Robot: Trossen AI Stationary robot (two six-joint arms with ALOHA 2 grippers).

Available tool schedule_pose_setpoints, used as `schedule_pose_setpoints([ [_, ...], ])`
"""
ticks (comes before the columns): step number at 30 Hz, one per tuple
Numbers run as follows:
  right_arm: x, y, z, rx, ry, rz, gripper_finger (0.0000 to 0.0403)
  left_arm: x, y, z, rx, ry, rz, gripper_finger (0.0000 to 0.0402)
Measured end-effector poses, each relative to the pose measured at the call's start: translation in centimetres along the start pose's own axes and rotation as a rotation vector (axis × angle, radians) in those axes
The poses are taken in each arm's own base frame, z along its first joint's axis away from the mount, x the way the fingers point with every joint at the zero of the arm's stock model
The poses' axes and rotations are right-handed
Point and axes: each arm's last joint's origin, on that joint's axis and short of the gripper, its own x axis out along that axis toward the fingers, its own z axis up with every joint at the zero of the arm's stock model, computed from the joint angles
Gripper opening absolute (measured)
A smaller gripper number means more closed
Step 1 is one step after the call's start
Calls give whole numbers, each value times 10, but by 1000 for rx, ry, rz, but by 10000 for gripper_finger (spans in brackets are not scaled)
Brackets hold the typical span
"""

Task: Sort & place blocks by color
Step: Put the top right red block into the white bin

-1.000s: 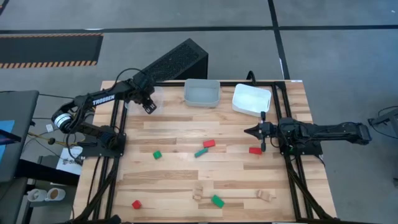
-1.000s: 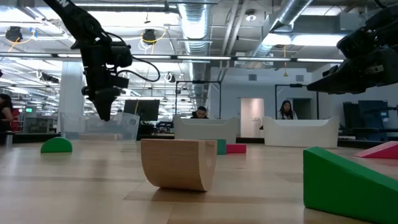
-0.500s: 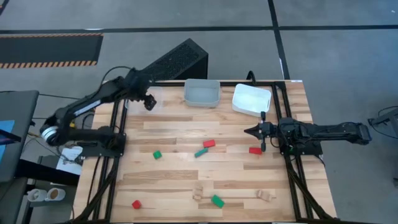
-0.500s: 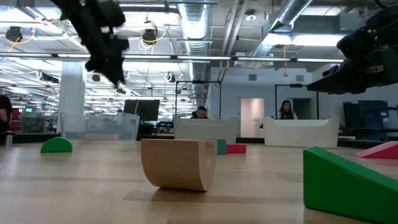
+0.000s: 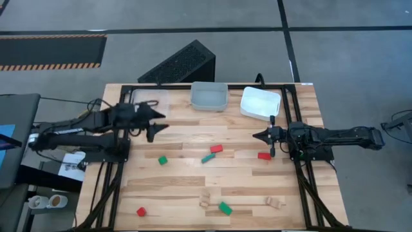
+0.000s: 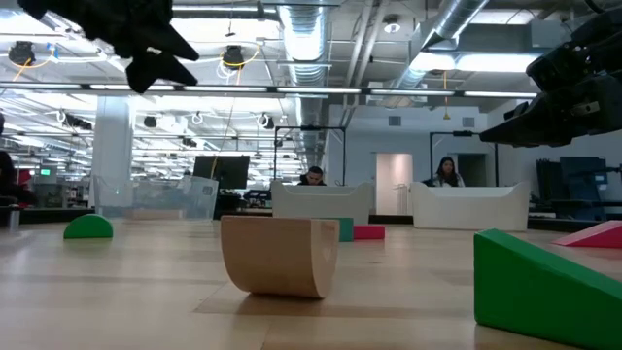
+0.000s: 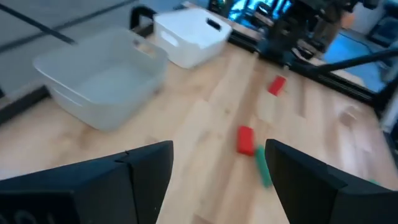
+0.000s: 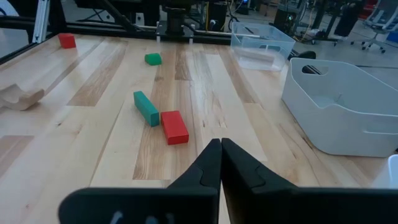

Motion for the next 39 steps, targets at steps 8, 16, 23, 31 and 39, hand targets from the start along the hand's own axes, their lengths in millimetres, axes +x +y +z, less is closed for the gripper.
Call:
schedule_pose_setpoints([
  [8, 0, 0, 0, 0, 0, 0, 27, 10, -34, -28, 83, 78, 9, 237],
  [16, 0, 0, 0, 0, 0, 0, 27, 20, -56, -56, 65, 267, -20, 210],
  [23, 0, 0, 0, 0, 0, 0, 28, 38, -67, -85, 67, 443, 64, 195],
  [31, 0, 0, 0, 0, 0, 0, 28, 54, -77, -92, 75, 447, 26, 215],
  [39, 0, 0, 0, 0, 0, 0, 27, 57, -93, -74, 188, 193, -79, 219],
])
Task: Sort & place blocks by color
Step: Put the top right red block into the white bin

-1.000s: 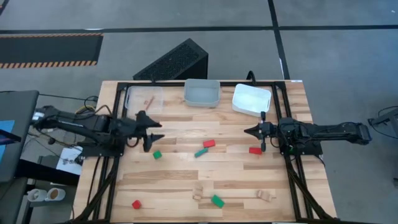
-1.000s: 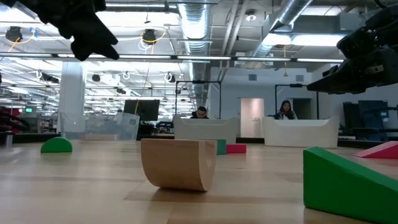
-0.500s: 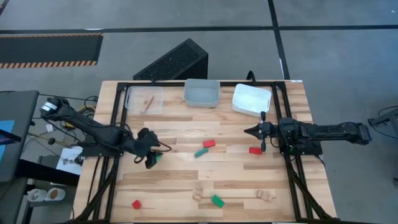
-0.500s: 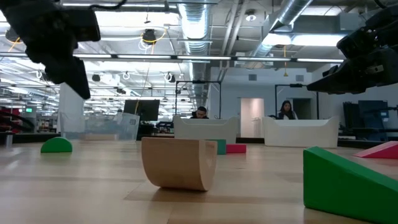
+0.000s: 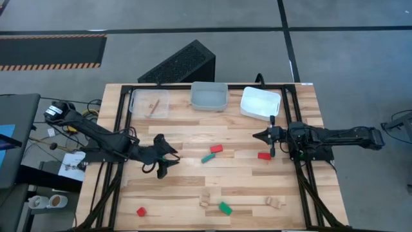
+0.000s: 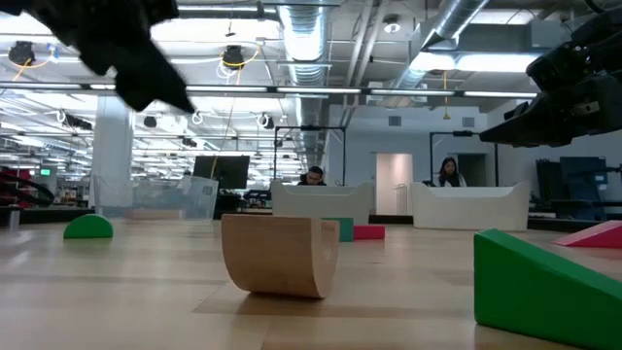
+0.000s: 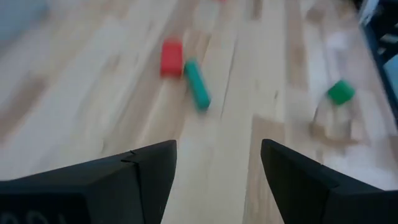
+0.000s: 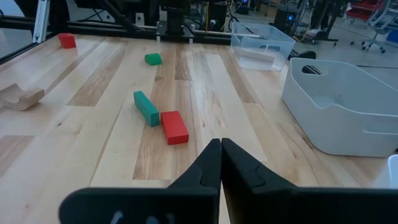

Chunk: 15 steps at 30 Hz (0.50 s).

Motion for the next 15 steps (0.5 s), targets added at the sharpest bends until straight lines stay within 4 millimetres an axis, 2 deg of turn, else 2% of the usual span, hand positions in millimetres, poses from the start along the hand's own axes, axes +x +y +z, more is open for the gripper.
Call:
schedule_pose_setpoints([
  [4, 0, 0, 0, 0, 0, 0, 28, -1, -4, 14, 93, -162, 20, 220],
  [9, 0, 0, 0, 0, 0, 0, 29, -5, -9, 33, 173, -329, -52, 220],
  [15, 0, 0, 0, 0, 0, 0, 27, -7, -13, 38, 233, -378, -145, 220],
])
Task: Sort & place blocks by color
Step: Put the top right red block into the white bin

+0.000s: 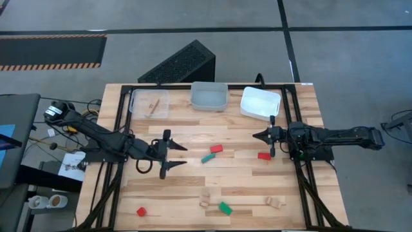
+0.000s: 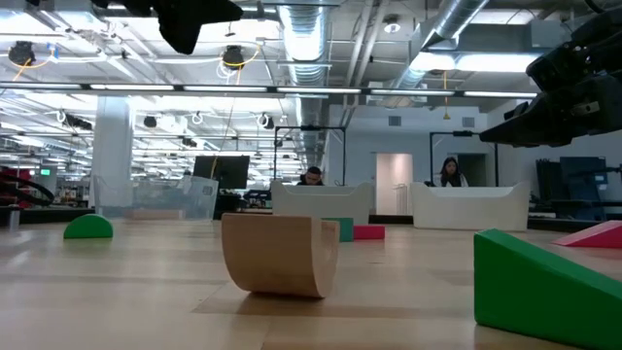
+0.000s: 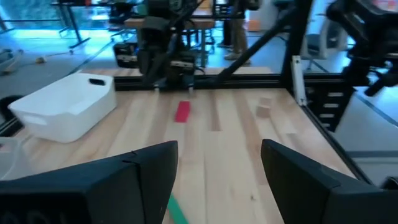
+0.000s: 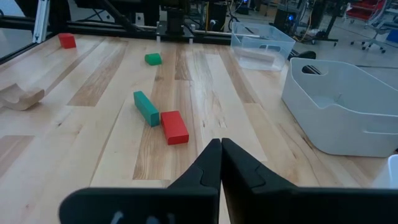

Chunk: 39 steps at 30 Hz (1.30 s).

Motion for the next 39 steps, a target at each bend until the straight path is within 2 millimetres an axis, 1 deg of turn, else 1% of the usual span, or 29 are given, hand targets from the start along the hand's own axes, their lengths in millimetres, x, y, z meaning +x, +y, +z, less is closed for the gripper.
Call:
schedule_pose_setpoints([
  [5, 0, 0, 0, 0, -1, 0, 27, 0, 0, -2, -9, 8, 0, 220],
  [8, 0, 0, 0, 0, -1, -3, 27, -5, 3, -8, -29, -33, 22, 220],
  [11, 0, -2, 1, 2, -11, -34, 28, -18, 9, -11, -60, -107, 30, 220],
  [18, 0, -2, 3, 26, -25, -34, 27, -52, 24, -17, -149, -243, 79, 220],
  [24, 0, -2, 5, 143, -40, -31, 27, -67, 30, -13, -130, -315, 126, 219],
  [29, -2, -3, 22, 259, -210, -23, 27, -74, 30, -5, -119, -383, 60, 219],
  [33, -6, -5, 35, 324, -354, -7, 27, -74, 29, -5, -114, -385, 41, 219],
  [35, -7, -5, 38, 329, -382, -4, 27, -73, 29, -6, -110, -380, 42, 219],
  [39, -8, -5, 41, 351, -370, 0, 33, -72, 30, -9, -67, -345, 81, 219],
])
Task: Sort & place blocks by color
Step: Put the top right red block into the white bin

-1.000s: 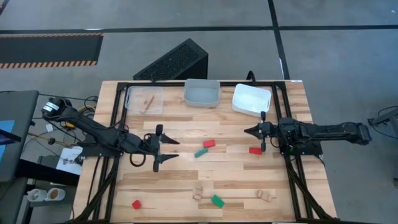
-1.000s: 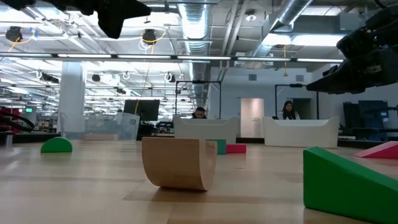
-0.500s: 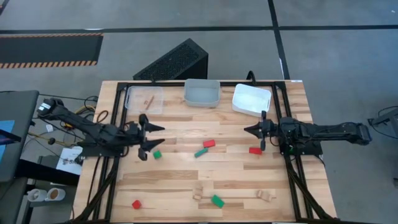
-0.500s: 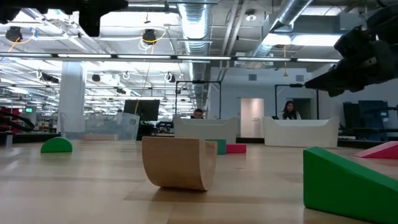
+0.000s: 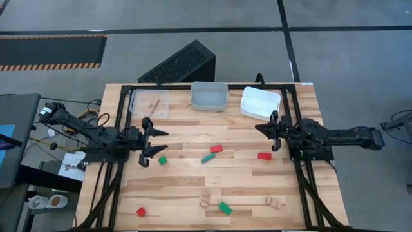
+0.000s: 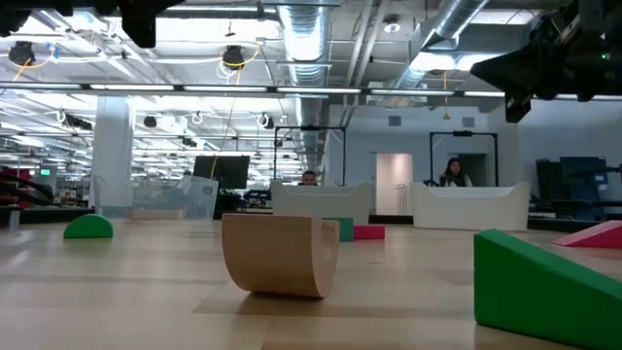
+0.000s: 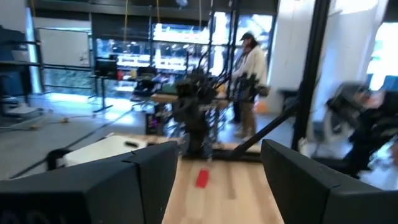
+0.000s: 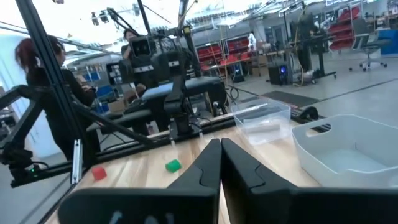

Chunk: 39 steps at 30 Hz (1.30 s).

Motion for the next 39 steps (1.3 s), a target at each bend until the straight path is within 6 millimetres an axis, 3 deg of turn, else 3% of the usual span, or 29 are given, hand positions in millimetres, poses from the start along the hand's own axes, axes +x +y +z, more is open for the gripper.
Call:
schedule_pose_setpoints([
  [10, 20, 12, 11, -8, 164, 38, 95, -1, 1, -8, 39, 30, 20, 219],
  [16, 39, 12, 2, -117, 478, -139, 131, 0, 6, -8, 74, 28, 84, 219],
  [25, 81, 18, -10, -167, 676, -131, 171, 1, 9, -11, 50, 58, 72, 219],
  [31, 96, 22, -26, -198, 902, -99, 210, 1, 9, -16, 0, 101, 75, 219],
  [35, 98, 30, -23, -228, 1064, -105, 223, 1, 9, -16, -21, 101, 76, 219],
  [39, 103, 43, -8, -217, 1108, -113, 218, 1, 9, -15, -24, 96, 76, 219],
])
